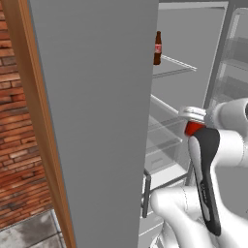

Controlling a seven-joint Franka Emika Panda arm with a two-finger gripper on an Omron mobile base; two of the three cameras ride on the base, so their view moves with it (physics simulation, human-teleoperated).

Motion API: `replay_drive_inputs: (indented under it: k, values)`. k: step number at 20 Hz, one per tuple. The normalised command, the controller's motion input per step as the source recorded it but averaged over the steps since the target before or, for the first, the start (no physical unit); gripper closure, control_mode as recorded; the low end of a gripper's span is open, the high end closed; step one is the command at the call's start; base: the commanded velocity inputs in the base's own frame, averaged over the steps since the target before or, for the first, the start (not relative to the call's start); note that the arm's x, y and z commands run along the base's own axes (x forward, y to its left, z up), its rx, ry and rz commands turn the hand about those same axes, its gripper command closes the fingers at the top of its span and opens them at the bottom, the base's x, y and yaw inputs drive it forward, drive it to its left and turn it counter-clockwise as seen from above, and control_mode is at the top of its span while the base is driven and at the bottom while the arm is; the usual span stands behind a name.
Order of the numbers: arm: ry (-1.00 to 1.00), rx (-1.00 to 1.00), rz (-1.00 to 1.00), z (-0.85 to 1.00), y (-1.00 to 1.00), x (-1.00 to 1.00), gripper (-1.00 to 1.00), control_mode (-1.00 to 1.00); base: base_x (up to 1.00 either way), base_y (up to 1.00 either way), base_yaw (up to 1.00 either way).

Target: Open the fridge, grab two sodas, and place both sodas inside the bowl with ice on the dining counter.

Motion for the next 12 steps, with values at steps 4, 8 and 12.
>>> replay_drive_inputs:
  k: [4,8,12]
  values:
    - [-0.03,-0.04,0.0,0.14,0.12,-0.44,1.0,-1.0,0.0,0.0,0.0]
    - [-0.03,-0.02,0.0,0.11,0.04,-0.37,1.0,-1.0,0.0,0.0,0.0]
    - [0.02,0.0,0.0,0.0,0.04,-0.03,1.0,-1.0,0.0,0.0,0.0]
